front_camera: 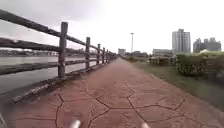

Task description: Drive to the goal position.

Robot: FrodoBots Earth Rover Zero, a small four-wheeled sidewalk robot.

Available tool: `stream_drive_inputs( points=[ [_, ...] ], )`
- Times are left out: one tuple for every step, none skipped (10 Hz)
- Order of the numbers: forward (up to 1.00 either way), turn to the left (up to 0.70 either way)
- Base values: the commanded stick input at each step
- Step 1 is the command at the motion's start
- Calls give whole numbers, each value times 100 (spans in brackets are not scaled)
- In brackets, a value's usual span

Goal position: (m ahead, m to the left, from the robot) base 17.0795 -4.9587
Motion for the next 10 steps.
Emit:
stream_drive_inputs(
  points=[
    [70, 0],
    [70, 0],
    [70, 0],
    [70, 0],
    [70, 0],
    [70, 0],
    [70, 0],
    [70, 0],
    [70, 0],
    [70, 0]
  ],
)
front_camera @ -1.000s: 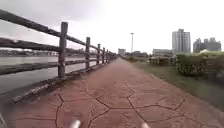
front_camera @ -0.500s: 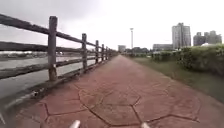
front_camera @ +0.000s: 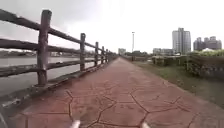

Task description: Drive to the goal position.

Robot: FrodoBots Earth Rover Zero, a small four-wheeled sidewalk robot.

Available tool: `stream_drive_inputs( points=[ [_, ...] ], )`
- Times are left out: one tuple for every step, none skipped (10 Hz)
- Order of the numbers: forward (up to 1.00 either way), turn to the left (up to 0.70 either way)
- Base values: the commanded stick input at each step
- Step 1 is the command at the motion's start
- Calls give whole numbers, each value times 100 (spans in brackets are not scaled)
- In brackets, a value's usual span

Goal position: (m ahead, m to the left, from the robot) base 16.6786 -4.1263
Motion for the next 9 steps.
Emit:
stream_drive_inputs(
  points=[
    [70, 0],
    [70, 0],
    [70, 0],
    [70, 0],
    [70, 0],
    [70, 0],
    [70, 0],
    [70, 0],
    [70, 0]
  ],
)
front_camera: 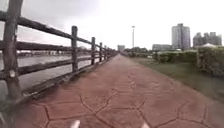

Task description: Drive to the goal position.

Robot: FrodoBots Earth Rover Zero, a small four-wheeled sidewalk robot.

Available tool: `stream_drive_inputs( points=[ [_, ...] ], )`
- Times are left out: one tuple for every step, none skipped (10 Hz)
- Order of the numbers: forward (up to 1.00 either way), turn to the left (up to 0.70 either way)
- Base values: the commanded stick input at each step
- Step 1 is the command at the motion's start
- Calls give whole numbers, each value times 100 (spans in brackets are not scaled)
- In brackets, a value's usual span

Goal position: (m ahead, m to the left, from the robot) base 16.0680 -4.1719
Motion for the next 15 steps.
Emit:
stream_drive_inputs(
  points=[
    [70, 0],
    [70, 0],
    [70, 0],
    [70, 0],
    [70, 0],
    [70, 0],
    [70, 0],
    [70, 0],
    [70, 0],
    [70, 0],
    [70, 0],
    [70, 0],
    [70, 0],
    [70, 0],
    [70, 0]
  ],
)
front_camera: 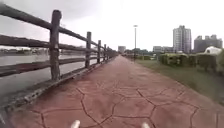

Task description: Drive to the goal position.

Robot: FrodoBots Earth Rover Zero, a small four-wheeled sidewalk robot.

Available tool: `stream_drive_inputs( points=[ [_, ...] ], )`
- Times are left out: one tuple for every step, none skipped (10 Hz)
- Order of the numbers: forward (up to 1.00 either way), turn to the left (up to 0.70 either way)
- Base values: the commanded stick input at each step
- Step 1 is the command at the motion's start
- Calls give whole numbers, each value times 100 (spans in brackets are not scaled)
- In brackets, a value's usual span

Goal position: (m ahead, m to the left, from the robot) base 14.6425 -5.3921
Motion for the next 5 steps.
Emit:
stream_drive_inputs(
  points=[
    [70, 0],
    [70, 0],
    [70, 0],
    [70, 0],
    [70, 0]
  ],
)
